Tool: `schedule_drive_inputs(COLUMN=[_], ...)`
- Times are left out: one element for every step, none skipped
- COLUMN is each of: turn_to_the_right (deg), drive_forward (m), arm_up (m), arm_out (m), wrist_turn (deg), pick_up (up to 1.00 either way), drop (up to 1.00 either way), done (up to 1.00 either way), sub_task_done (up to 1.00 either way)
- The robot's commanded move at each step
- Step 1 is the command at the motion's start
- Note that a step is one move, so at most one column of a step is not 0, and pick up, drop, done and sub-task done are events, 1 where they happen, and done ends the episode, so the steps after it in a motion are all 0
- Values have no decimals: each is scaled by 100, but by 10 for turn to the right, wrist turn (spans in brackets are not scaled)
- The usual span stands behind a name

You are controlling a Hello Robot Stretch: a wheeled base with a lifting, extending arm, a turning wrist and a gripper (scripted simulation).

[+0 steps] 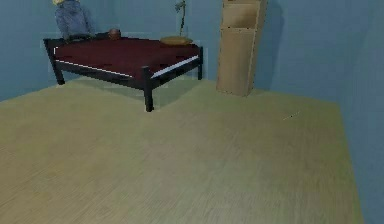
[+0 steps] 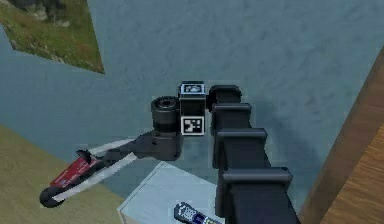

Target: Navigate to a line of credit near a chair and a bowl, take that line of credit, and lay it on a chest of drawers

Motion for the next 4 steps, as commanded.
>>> schedule_drive_inputs(turn_to_the_right=[0,0,0,0], drive_forward=[0,0,0,0], arm_up=[0,0,0,-8], arm_out=[0,0,0,0], wrist_turn=[450,450,60,0], pick_up=[0,0,0,0], drop=[0,0,0,0], done=[0,0,0,0], sub_task_done=[0,0,0,0])
